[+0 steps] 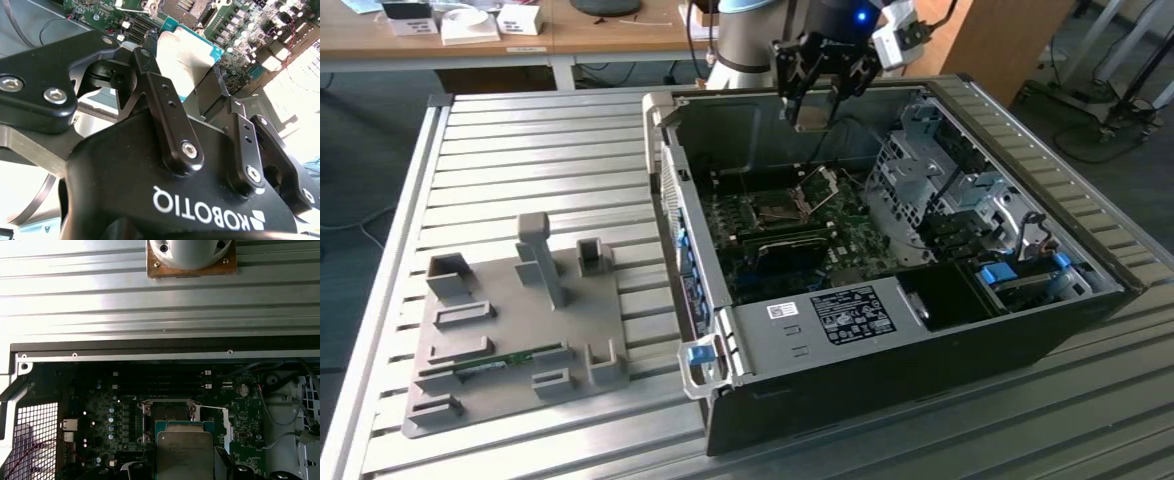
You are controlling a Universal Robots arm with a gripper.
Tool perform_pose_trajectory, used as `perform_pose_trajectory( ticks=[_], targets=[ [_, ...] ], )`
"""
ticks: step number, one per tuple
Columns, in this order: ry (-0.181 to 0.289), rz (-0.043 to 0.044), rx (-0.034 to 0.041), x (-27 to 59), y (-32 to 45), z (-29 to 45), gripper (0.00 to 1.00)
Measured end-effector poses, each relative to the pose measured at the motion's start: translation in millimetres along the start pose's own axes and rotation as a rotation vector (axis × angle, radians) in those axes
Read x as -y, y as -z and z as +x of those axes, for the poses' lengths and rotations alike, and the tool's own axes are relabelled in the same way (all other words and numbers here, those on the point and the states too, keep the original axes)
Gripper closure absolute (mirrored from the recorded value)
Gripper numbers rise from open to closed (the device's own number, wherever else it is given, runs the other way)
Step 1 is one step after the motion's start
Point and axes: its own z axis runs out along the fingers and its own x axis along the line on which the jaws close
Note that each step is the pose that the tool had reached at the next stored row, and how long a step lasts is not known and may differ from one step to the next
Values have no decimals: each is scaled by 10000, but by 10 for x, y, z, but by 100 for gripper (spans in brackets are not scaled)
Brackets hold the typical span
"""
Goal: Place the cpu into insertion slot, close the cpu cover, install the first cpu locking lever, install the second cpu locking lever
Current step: 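Place the cpu into insertion slot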
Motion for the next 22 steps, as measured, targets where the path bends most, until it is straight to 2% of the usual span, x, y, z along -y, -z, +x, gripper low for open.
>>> perform_pose_trajectory(
  ticks=[22],
  targets=[
    [2,0,12,11,-108,2,46]
  ],
)
